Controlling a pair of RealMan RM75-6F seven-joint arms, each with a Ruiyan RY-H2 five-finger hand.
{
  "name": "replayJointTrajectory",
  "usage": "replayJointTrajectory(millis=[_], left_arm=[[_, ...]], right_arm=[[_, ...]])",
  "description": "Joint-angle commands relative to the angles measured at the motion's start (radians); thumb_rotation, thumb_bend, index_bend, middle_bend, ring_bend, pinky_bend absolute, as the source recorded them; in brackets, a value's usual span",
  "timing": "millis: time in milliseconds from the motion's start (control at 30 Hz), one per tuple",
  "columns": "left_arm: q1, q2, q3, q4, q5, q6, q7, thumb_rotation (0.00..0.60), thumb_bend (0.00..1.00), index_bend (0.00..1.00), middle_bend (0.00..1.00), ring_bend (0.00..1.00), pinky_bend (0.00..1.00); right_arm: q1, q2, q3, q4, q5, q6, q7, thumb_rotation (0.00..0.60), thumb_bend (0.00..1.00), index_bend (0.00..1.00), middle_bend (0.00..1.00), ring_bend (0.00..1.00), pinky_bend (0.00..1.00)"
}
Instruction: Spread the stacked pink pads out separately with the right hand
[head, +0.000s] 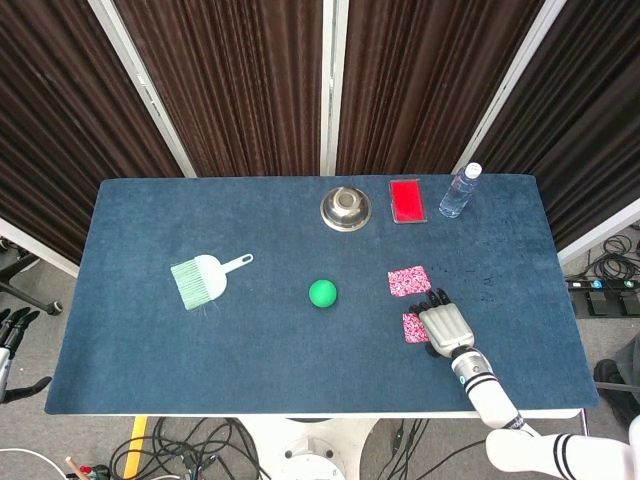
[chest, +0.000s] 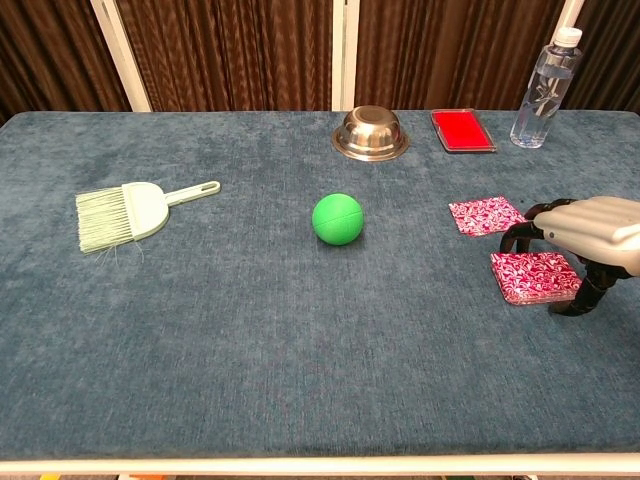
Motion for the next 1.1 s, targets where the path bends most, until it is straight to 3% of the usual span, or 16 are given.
replayJointTrajectory(millis=[33, 1100], left_arm=[[0.000, 0.000, 0.000, 0.000, 0.000, 0.000, 0.000, 0.600, 0.00, 0.12, 0.07, 0.01, 0.20], [0.001, -0.011, 0.004, 0.012, -0.001, -0.007, -0.005, 0.600, 0.00, 0.12, 0.07, 0.01, 0.20]], right_arm=[[-0.002, -0.003, 0.002, 0.001, -0.003, 0.005, 0.001, 0.600, 0.16, 0.24, 0.27, 0.00, 0.00], [-0.018, -0.023, 0.011, 0.013, -0.022, 0.034, -0.014, 0.600, 0.22, 0.37, 0.33, 0.01, 0.00]])
